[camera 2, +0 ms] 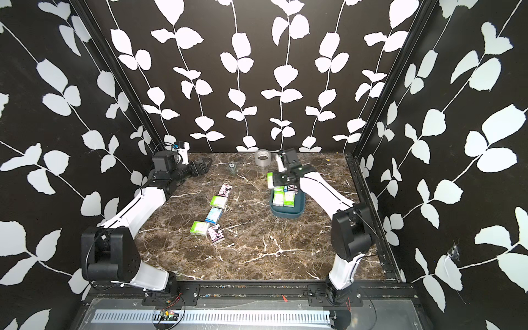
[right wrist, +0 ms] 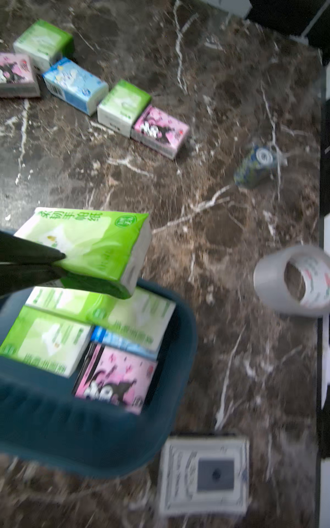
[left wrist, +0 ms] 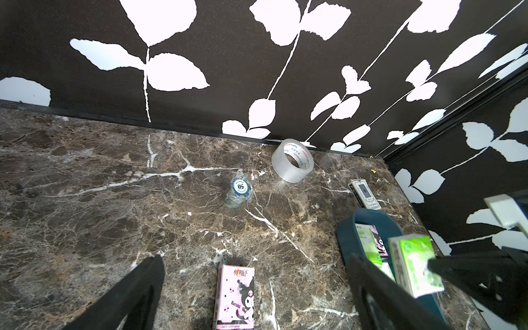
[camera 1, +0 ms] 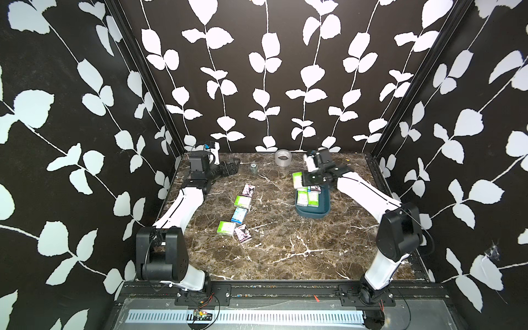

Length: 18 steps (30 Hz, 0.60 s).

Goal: Put the pocket tissues into the storage box
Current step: Place the pocket tissues in the storage box.

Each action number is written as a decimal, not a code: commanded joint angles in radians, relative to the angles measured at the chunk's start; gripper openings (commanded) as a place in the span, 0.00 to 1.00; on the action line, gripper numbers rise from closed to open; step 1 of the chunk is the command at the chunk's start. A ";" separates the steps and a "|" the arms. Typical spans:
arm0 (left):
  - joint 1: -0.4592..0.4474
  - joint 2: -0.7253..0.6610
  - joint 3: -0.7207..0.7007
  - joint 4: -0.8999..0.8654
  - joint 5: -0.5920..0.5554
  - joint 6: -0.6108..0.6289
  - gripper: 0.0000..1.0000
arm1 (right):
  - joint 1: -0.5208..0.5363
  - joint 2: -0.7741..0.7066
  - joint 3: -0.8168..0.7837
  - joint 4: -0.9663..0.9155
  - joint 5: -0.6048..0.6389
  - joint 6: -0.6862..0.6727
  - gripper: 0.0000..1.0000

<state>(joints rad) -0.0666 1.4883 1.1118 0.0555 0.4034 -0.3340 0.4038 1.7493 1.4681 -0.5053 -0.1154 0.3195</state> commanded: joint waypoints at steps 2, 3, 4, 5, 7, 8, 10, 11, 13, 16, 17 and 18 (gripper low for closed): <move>0.001 -0.017 0.015 0.016 0.012 -0.007 0.99 | -0.071 -0.048 -0.058 -0.031 0.075 0.040 0.00; 0.001 -0.016 0.016 0.017 0.013 -0.009 0.99 | -0.089 -0.050 -0.069 -0.025 0.074 0.050 0.00; 0.001 -0.016 0.017 0.019 0.013 -0.010 0.99 | -0.104 -0.049 -0.077 -0.019 0.073 0.058 0.00; 0.002 -0.016 0.018 0.020 0.012 -0.010 0.99 | -0.116 -0.044 -0.082 -0.012 0.069 0.064 0.00; 0.001 -0.016 0.019 0.018 0.010 -0.011 0.99 | -0.137 -0.019 -0.086 -0.002 0.053 0.064 0.00; 0.001 -0.017 0.020 0.017 0.010 -0.009 0.99 | -0.142 -0.007 -0.083 0.001 0.048 0.063 0.00; 0.001 -0.017 0.023 0.014 0.008 -0.007 0.99 | -0.146 0.028 -0.071 0.005 0.039 0.057 0.00; 0.001 -0.018 0.024 0.010 0.007 -0.006 0.99 | -0.148 0.045 -0.065 0.009 0.040 0.055 0.00; 0.001 -0.018 0.024 0.010 0.004 -0.005 0.99 | -0.152 0.088 -0.050 0.024 0.029 0.060 0.00; 0.001 -0.018 0.026 0.010 0.005 -0.007 0.99 | -0.153 0.149 -0.020 0.042 0.008 0.074 0.00; 0.001 -0.018 0.026 0.009 0.003 -0.007 0.99 | -0.153 0.164 -0.011 0.047 0.002 0.077 0.00; 0.001 -0.020 0.025 0.008 0.002 -0.005 0.99 | -0.153 0.180 0.000 0.053 -0.003 0.082 0.00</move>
<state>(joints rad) -0.0666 1.4883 1.1122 0.0555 0.4034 -0.3408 0.2539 1.8992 1.4170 -0.4835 -0.0933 0.3798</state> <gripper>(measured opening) 0.990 0.045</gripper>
